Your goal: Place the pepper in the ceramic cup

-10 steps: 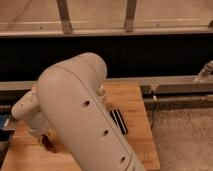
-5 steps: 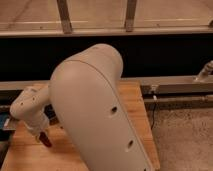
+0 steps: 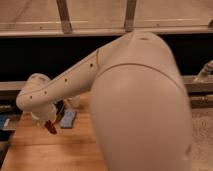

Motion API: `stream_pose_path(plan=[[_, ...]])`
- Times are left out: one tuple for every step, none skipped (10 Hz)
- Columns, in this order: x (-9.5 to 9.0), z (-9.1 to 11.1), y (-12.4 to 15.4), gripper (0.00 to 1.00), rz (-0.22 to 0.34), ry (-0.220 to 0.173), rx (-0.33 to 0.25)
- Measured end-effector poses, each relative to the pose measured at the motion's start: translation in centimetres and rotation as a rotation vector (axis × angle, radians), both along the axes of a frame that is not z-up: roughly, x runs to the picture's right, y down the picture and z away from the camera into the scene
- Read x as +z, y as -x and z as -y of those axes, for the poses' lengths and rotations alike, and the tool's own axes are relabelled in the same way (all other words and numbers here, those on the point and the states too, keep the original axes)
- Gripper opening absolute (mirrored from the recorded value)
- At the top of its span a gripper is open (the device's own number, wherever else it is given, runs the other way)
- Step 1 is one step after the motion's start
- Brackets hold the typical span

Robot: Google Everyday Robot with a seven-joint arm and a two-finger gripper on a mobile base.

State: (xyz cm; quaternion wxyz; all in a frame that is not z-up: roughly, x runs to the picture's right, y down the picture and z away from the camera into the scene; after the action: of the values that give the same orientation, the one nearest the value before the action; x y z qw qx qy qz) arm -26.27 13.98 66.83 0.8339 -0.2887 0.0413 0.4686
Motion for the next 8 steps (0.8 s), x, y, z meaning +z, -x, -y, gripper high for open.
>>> stream_pose_path(plan=[[-0.5, 2.3, -1.4, 0.00, -0.002, -0.041, 0.035], [-0.8, 4.4, -2.8, 0.00, -0.001, -0.081, 0.071], [-0.9, 6.2, -4.4, 0.00, 0.009, -0.119, 0.110], [-0.9, 7.0, -5.2, 0.00, 0.011, -0.137, 0.124], [-0.9, 6.9, -5.1, 0.00, 0.014, -0.136, 0.124], [-1.0, 6.8, -4.8, 0.00, 0.019, -0.134, 0.121], [-1.0, 6.8, -4.9, 0.00, 0.017, -0.135, 0.122], [-0.8, 6.8, -5.2, 0.00, 0.011, -0.135, 0.121]])
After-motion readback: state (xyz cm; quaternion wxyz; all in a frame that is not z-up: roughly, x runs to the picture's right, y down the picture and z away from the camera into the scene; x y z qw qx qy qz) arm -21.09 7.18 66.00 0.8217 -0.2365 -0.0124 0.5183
